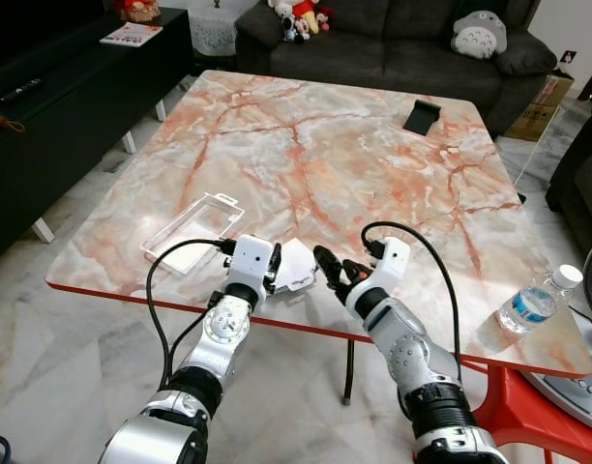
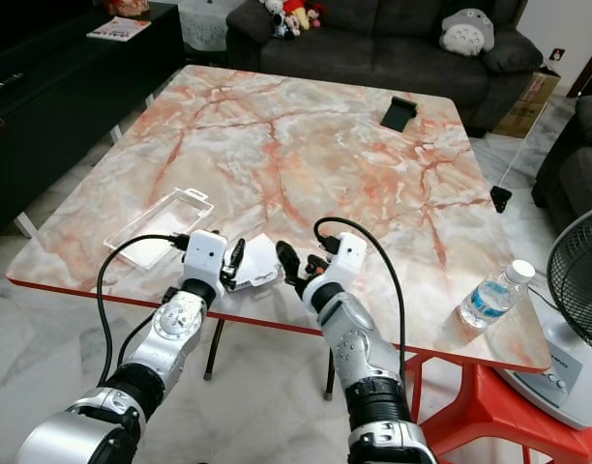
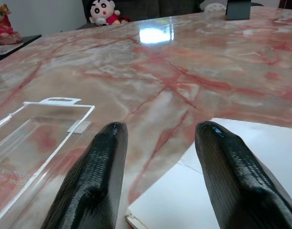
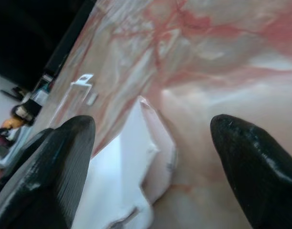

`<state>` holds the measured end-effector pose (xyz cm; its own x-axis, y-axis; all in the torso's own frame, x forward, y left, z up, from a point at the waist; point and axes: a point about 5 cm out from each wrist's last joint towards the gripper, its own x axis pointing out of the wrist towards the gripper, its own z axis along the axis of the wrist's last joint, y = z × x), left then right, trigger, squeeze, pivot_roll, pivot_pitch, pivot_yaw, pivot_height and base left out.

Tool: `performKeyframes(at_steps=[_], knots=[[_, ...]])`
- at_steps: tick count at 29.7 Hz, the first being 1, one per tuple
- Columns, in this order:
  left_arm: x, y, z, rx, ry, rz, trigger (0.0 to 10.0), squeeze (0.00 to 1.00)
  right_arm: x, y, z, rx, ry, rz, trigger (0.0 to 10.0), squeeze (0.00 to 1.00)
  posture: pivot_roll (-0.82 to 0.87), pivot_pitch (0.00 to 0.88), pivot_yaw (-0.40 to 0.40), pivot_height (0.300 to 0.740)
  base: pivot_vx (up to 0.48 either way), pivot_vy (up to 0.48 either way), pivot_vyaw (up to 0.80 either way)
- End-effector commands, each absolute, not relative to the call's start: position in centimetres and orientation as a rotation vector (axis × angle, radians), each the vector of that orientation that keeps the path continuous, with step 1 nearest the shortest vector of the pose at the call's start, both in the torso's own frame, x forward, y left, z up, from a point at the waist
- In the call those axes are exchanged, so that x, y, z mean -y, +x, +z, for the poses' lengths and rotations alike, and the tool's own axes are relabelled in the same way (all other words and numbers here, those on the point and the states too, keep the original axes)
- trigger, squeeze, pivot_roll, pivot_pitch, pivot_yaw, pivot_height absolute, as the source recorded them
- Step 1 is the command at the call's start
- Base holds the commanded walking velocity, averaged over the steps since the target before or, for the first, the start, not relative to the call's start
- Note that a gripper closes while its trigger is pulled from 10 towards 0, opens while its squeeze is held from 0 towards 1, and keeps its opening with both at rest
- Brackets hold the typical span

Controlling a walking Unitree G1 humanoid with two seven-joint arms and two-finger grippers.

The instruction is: Picking trash to rubbish bin

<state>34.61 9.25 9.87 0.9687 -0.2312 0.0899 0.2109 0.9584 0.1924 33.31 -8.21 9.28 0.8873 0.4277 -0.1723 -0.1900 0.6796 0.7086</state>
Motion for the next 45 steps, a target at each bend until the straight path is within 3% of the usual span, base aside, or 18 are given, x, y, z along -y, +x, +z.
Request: performKeyframes(at_steps=[1,45], knots=[[-9.2,34.5,9.8,0.107,0.194,-0.221,10.0,0.0,8.1,33.7,10.5,-0.307,0.769,0.375,10.0,0.0,-0.14,0.096,-0.101,0.74,0.0,0.0,0.0],[-9.4,32.9,9.5,0.13,0.178,-0.193,10.0,0.0,7.1,33.6,9.5,-0.359,0.737,0.39,10.0,0.0,-0.09,0.137,-0.152,0.74,0.0,0.0,0.0]])
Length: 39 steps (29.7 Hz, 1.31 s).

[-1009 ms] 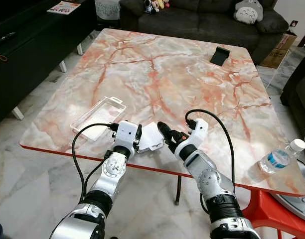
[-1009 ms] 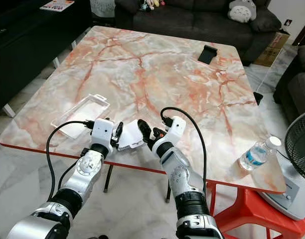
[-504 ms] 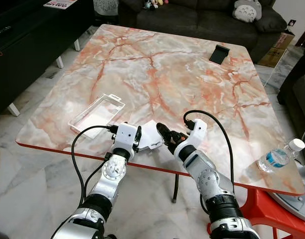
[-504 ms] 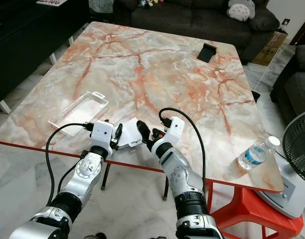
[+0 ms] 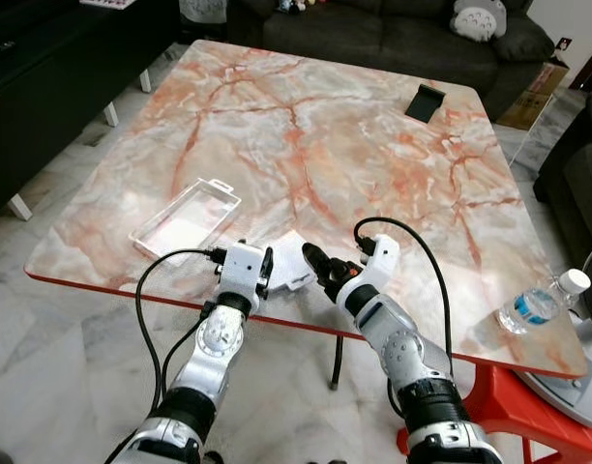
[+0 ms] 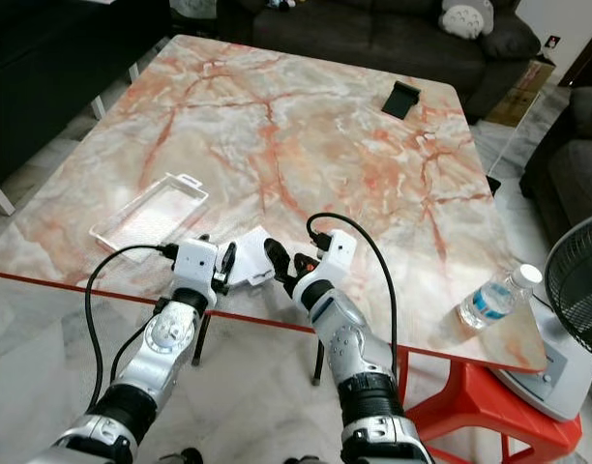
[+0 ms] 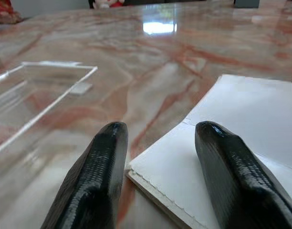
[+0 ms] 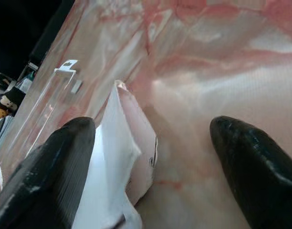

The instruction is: Picking trash to rubbish bin

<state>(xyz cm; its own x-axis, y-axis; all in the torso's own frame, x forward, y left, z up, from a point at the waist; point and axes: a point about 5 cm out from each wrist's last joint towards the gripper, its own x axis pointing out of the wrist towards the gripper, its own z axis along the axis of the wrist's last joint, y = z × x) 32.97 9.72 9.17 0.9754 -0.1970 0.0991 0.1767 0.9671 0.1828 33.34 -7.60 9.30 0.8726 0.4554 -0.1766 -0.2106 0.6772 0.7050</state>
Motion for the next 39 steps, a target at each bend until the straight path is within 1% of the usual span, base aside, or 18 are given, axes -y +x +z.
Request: performKeyframes(at_steps=[1,8,21,29,39], knots=[[-9.4,32.8,9.5,0.131,0.176,-0.194,10.0,0.0,7.0,33.7,9.5,-0.357,0.738,0.39,10.0,0.0,-0.08,0.139,-0.154,0.74,0.0,0.0,0.0],[-9.6,32.6,9.5,0.13,0.177,-0.194,10.0,0.0,6.4,34.1,9.7,-0.349,0.743,0.397,10.0,0.0,-0.07,0.144,-0.16,0.74,0.0,0.0,0.0],[-9.6,32.3,9.6,0.125,0.168,-0.193,10.0,0.0,5.6,35.6,11.6,-0.28,0.764,0.437,10.0,0.0,-0.06,0.146,-0.167,0.74,0.0,0.0,0.0],[-9.5,32.1,9.5,0.121,0.165,-0.193,10.0,0.0,4.5,35.9,12.4,-0.265,0.763,0.481,10.0,0.0,-0.07,0.152,-0.17,0.74,0.0,0.0,0.0],[-9.5,32.1,9.5,0.116,0.163,-0.19,10.0,0.0,4.5,35.5,12.3,-0.263,0.765,0.499,10.0,0.0,-0.07,0.152,-0.174,0.74,0.0,0.0,0.0]])
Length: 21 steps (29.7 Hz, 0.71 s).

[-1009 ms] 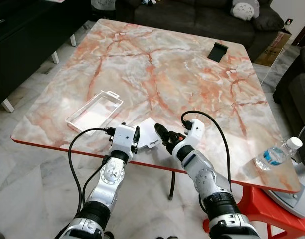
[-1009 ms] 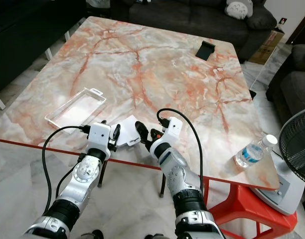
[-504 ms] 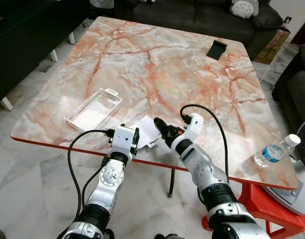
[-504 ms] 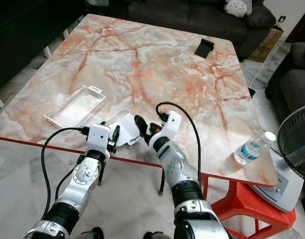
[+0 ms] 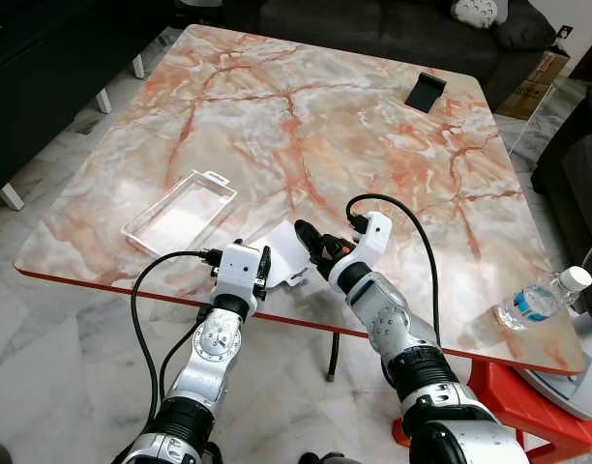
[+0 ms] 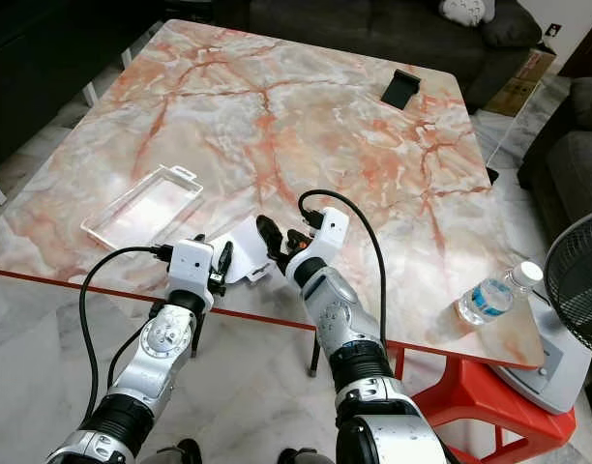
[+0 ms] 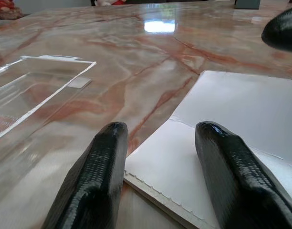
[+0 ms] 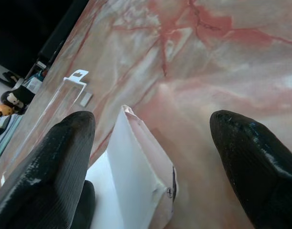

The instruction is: Picking trash to rubbish bin

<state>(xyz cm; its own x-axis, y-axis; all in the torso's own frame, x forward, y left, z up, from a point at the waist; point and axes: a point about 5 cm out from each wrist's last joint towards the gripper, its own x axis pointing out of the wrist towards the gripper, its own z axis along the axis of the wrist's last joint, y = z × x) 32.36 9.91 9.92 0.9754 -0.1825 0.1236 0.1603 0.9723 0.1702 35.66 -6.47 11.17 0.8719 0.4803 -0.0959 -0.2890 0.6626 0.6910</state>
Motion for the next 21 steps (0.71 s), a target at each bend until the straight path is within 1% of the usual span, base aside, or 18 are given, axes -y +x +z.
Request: performKeyframes(at_steps=[1,13,21], knots=[[-9.5,32.1,9.5,0.116,0.163,-0.19,10.0,0.0,4.5,35.5,12.3,-0.263,0.765,0.499,10.0,0.0,-0.07,0.152,-0.174,0.74,0.0,0.0,0.0],[-9.4,32.2,9.6,0.116,0.161,-0.187,10.0,0.0,4.9,35.0,11.7,-0.279,0.743,0.506,10.0,0.0,-0.08,0.145,-0.179,0.74,0.0,0.0,0.0],[-9.4,32.2,9.6,0.114,0.163,-0.189,10.0,0.0,5.1,33.9,10.3,-0.32,0.718,0.501,10.0,0.0,-0.08,0.146,-0.175,0.74,0.0,0.0,0.0]])
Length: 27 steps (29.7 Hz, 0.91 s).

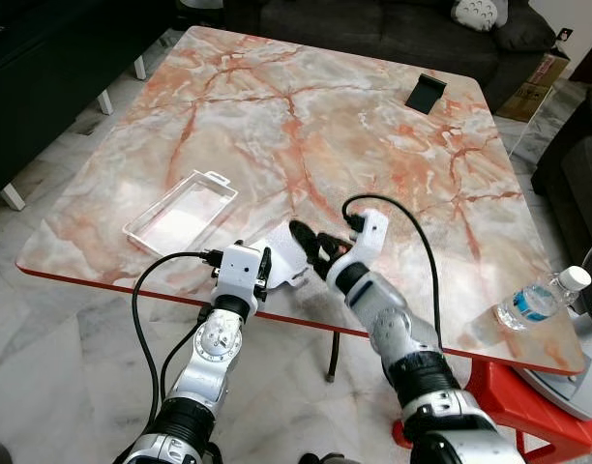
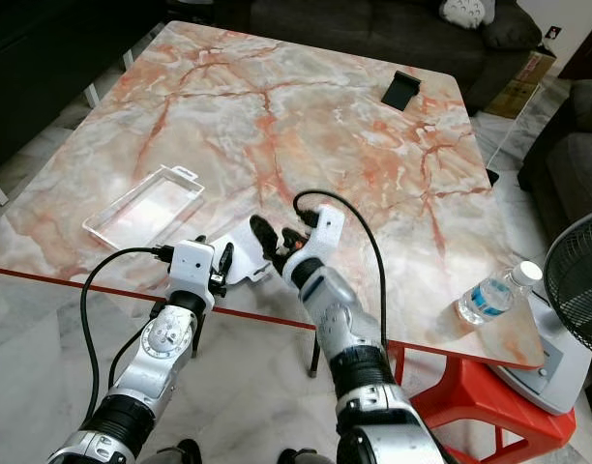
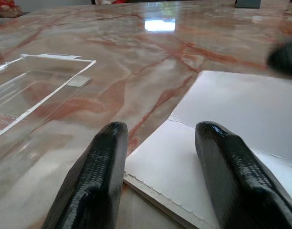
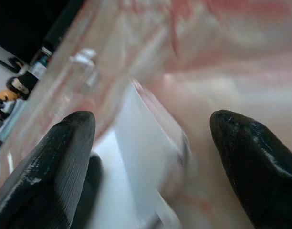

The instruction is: Picking trash to rubbish bin

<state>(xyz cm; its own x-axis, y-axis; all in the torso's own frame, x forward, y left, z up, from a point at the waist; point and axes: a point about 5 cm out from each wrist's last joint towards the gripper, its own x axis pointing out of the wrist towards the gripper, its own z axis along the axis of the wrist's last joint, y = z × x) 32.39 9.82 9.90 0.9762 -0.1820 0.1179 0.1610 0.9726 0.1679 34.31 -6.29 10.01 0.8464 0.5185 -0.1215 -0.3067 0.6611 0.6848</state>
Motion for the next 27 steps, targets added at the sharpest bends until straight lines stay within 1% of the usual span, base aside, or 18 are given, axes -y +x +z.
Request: performKeyframes(at_steps=[1,12,13,27], knots=[[-9.4,32.2,9.6,0.114,0.163,-0.189,10.0,0.0,5.1,33.9,10.3,-0.32,0.718,0.501,10.0,0.0,-0.08,0.146,-0.175,0.74,0.0,0.0,0.0],[-9.2,32.3,9.4,0.107,0.159,-0.195,10.0,0.0,5.8,33.2,9.5,-0.332,0.722,0.473,10.0,0.0,-0.09,0.14,-0.17,0.74,0.0,0.0,0.0],[-9.1,32.3,9.4,0.107,0.16,-0.196,10.0,0.0,5.9,33.2,9.6,-0.327,0.724,0.469,0.0,0.0,-0.09,0.141,-0.169,0.74,0.0,0.0,0.0],[-9.2,32.4,9.5,0.109,0.166,-0.197,10.0,0.0,6.0,33.6,10.5,-0.287,0.733,0.481,0.0,0.0,-0.08,0.136,-0.168,0.74,0.0,0.0,0.0]])
